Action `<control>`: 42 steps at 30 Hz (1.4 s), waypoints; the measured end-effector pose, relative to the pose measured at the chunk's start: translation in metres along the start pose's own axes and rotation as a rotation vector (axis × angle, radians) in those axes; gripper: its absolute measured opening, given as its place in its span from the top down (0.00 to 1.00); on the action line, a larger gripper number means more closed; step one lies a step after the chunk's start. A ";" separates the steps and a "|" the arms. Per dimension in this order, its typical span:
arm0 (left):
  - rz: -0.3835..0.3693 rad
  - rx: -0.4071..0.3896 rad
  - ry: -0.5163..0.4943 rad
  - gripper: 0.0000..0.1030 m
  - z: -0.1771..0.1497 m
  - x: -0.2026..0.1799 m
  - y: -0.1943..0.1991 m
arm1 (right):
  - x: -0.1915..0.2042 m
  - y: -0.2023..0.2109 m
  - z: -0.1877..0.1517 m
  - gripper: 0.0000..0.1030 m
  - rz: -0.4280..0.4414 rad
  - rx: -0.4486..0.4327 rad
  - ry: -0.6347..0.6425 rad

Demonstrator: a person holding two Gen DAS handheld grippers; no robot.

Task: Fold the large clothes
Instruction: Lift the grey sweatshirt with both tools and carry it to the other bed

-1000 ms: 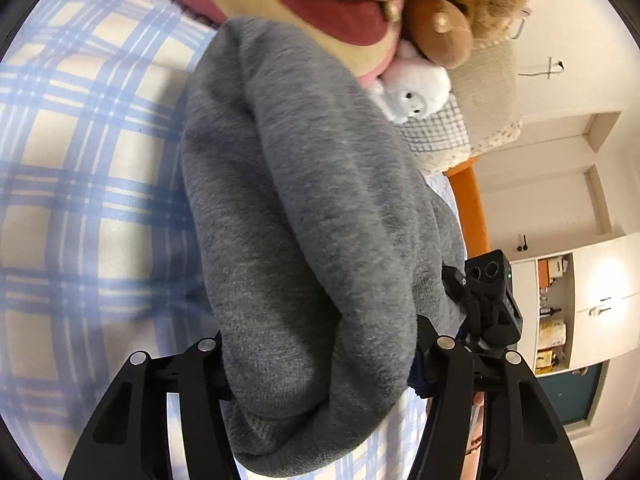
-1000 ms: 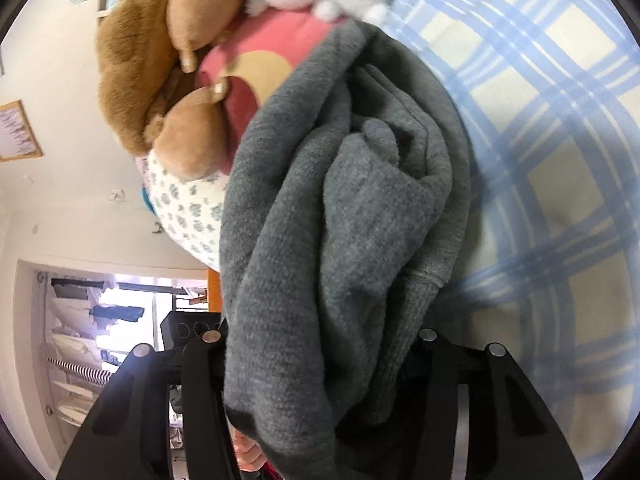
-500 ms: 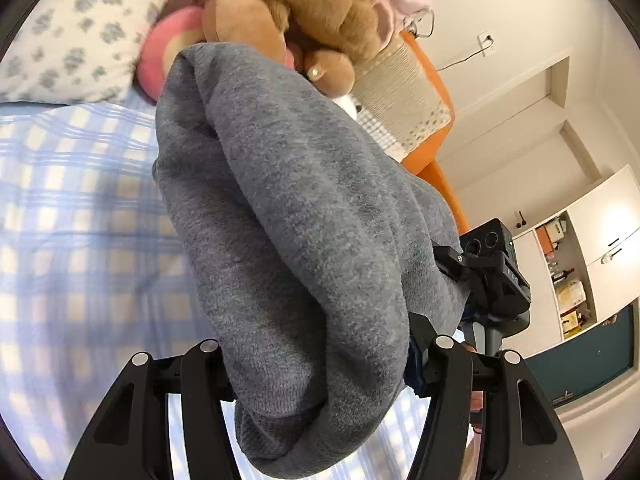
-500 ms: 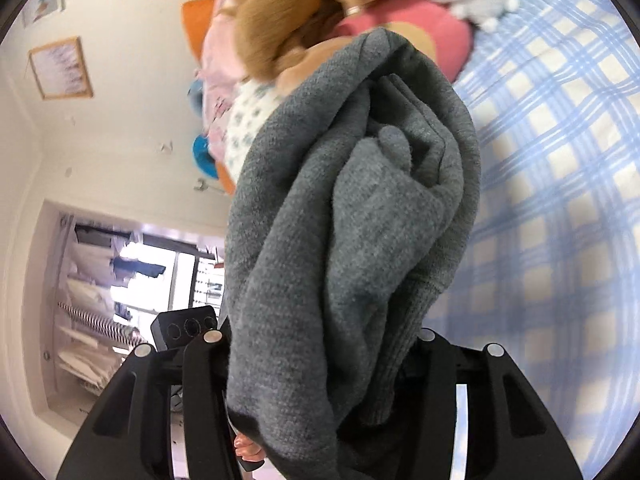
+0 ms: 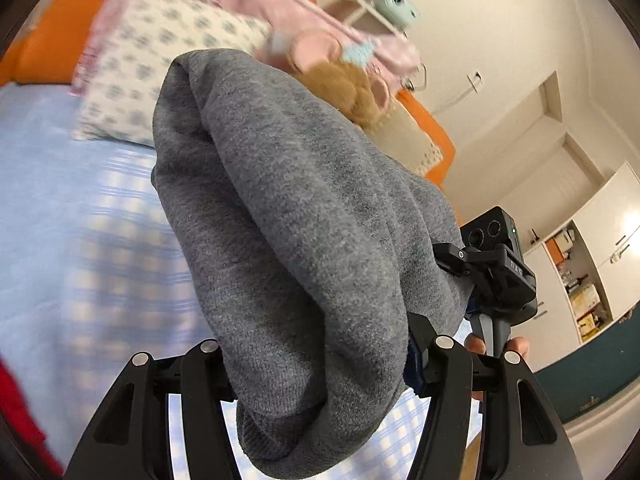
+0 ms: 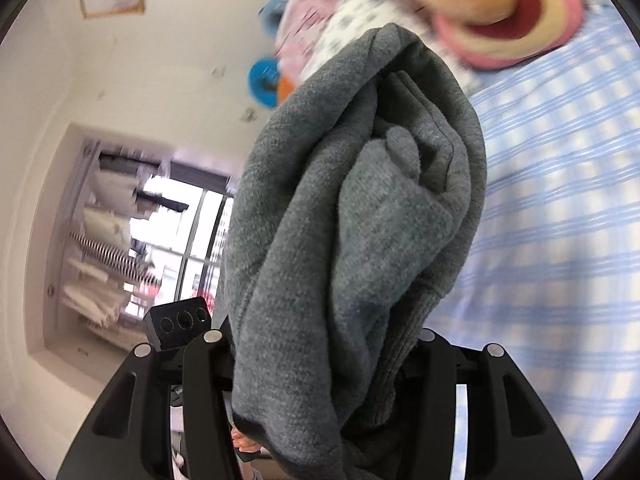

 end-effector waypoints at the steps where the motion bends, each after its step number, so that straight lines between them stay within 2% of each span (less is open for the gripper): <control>1: 0.019 -0.013 0.003 0.41 -0.002 0.009 0.022 | 0.008 -0.008 -0.007 0.52 0.008 0.014 0.008; 7: 0.108 -0.088 0.068 0.41 -0.018 0.069 0.138 | 0.079 -0.105 -0.077 0.52 0.065 0.154 0.066; 13: 0.235 -0.197 0.125 0.41 -0.045 0.145 0.271 | 0.129 -0.197 -0.152 0.52 0.135 0.293 0.085; 19: 0.302 -0.280 0.202 0.41 -0.076 0.217 0.360 | 0.163 -0.292 -0.221 0.52 0.177 0.422 0.111; 23: 0.336 -0.306 0.208 0.41 -0.090 0.249 0.386 | 0.165 -0.329 -0.257 0.52 0.191 0.468 0.120; 26: 0.343 -0.310 0.210 0.41 -0.115 0.271 0.397 | 0.160 -0.349 -0.282 0.52 0.195 0.499 0.136; 29: 0.327 -0.301 0.242 0.41 -0.145 0.296 0.381 | 0.141 -0.360 -0.301 0.51 0.159 0.521 0.158; 33: 0.289 -0.267 0.324 0.41 -0.195 0.341 0.346 | 0.095 -0.372 -0.330 0.51 0.027 0.553 0.207; 35: 0.260 -0.286 0.344 0.37 -0.213 0.359 0.340 | 0.067 -0.380 -0.346 0.49 -0.042 0.584 0.198; 38: 0.200 -0.328 0.369 0.35 -0.228 0.376 0.341 | 0.044 -0.385 -0.360 0.44 -0.026 0.590 0.122; 42: 0.195 -0.339 0.357 0.34 -0.232 0.382 0.339 | 0.043 -0.387 -0.363 0.39 -0.018 0.560 0.176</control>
Point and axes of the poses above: each gripper's, at about its wrist camera, not at the fingertips, and y roughly against the way its jaws point, x to its left, z to its top, the point moved 5 cm from there along -y, roughly the way its jaws point, and after that the axes turned 6 degrees about -x, right-handed, at the moved point
